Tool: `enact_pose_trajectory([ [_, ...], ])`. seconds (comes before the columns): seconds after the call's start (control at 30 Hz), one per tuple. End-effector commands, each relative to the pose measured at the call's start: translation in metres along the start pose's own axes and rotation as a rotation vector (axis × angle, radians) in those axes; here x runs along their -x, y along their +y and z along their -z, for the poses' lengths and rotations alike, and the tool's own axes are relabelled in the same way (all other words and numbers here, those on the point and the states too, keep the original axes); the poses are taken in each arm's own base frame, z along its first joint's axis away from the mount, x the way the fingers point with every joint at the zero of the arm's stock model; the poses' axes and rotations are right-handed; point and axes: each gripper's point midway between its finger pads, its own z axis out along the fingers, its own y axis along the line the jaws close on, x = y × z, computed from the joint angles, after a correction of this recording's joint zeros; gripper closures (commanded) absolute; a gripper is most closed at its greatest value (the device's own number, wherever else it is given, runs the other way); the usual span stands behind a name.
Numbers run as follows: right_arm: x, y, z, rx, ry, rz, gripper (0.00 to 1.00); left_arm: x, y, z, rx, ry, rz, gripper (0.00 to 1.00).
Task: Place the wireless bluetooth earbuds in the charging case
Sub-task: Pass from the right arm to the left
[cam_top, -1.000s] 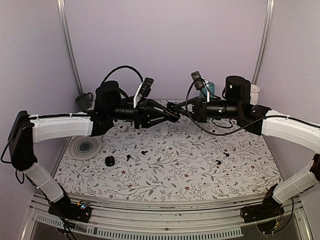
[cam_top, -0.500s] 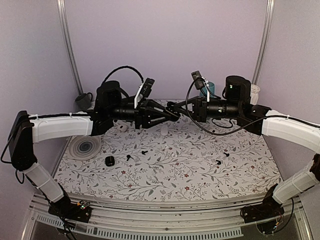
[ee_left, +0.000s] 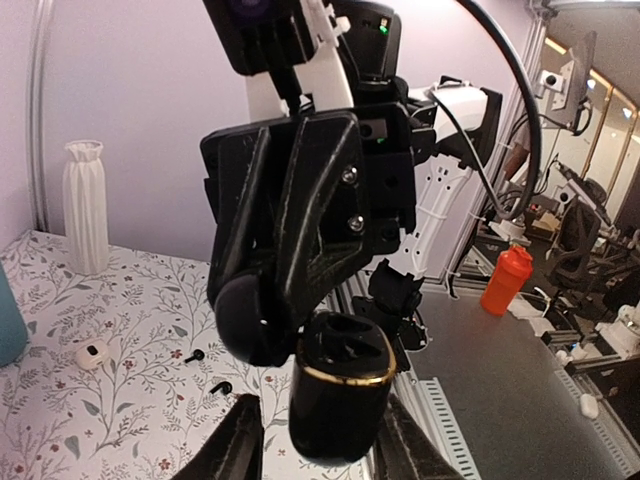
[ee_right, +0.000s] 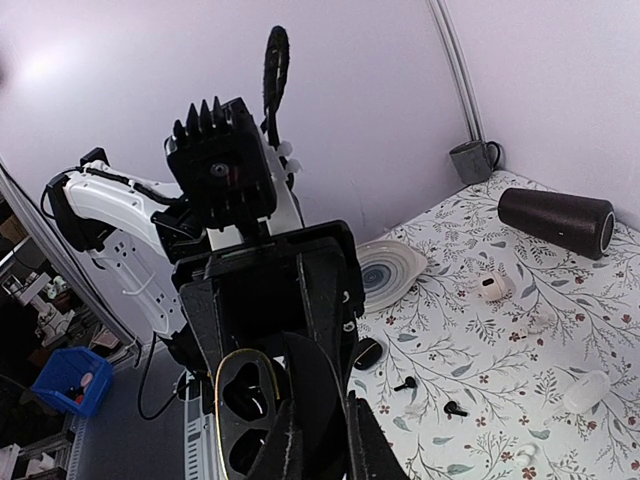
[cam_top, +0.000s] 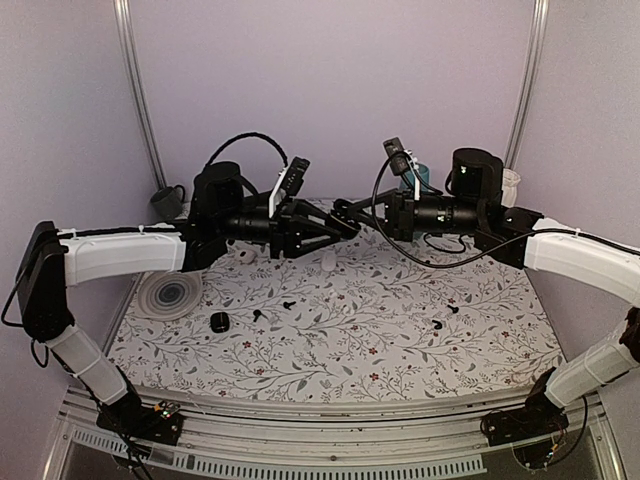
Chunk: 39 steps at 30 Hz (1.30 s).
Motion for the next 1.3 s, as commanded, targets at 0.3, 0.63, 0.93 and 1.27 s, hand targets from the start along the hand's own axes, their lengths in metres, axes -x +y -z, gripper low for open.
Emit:
enact_pose_trajectory([
  [0.3, 0.0065, 0.0036, -0.0033, 0.006, 0.004, 0.015, 0.94, 0.0186, -0.0115, -0.0013, -0.04, -0.03, -0.049, 0.59],
  [0.63, 0.0057, 0.0021, -0.0044, 0.003, 0.006, 0.013, 0.93, 0.0186, -0.0142, -0.0009, -0.055, -0.033, -0.046, 0.61],
  [0.93, 0.0124, 0.0063, -0.0003, 0.032, -0.009, 0.008, 0.94, 0.0123, -0.0139, -0.001, -0.058, -0.02, -0.041, 0.57],
  [1.27, 0.0122, 0.0062, 0.0013, 0.056, -0.006, -0.012, 0.94, 0.0099, -0.0166, -0.0011, -0.075, -0.014, -0.044, 0.62],
])
